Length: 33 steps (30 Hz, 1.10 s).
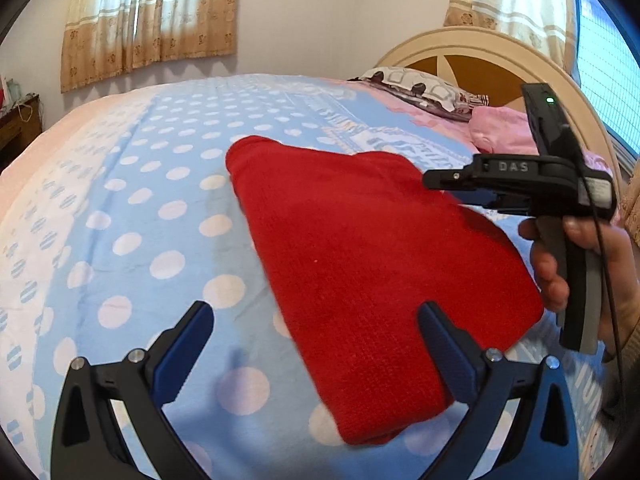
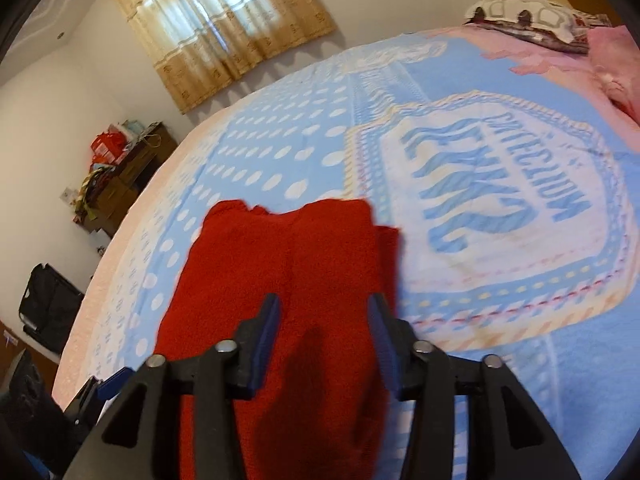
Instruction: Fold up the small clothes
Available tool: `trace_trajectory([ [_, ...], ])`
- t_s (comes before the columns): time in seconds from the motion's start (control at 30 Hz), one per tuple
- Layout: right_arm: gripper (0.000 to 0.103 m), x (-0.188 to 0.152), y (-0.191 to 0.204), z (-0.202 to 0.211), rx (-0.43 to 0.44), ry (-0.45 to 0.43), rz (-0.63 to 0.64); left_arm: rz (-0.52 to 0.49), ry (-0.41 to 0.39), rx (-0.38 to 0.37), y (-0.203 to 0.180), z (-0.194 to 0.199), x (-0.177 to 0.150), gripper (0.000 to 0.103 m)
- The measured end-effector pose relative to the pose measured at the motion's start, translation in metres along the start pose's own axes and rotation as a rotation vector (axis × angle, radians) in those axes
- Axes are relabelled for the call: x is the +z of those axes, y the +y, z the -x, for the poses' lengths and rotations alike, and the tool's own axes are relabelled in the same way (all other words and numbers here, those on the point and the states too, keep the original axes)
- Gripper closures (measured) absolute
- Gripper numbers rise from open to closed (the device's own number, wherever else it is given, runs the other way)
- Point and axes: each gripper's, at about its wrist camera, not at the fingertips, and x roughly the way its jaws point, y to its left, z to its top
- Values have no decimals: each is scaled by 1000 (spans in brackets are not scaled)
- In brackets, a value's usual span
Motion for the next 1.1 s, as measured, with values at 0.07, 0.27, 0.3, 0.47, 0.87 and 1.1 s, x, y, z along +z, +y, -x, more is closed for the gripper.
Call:
trace_trajectory([
  [0.07, 45, 1, -8, -5, -38, 14, -17, -6, 17, -18, -2, -3, 0, 0],
  [0.27, 45, -2, -24, -27, 2, 74, -58, 76, 84, -104, 9, -14, -2, 0],
  [0.3, 45, -1, -25, -29, 10, 74, -63, 87, 92, -117, 10, -15, -2, 0],
  [0.47, 45, 3, -30, -38, 44, 77, -62, 143, 138, -185, 14, -23, -4, 0],
  [0.87, 76, -9, -28, -34, 156, 71, -84, 86, 112, -243, -1, -10, -5, 52],
  [1.1, 78, -17, 0, -19, 127, 31, -14, 66, 112, -205, 6, 10, -6, 56],
])
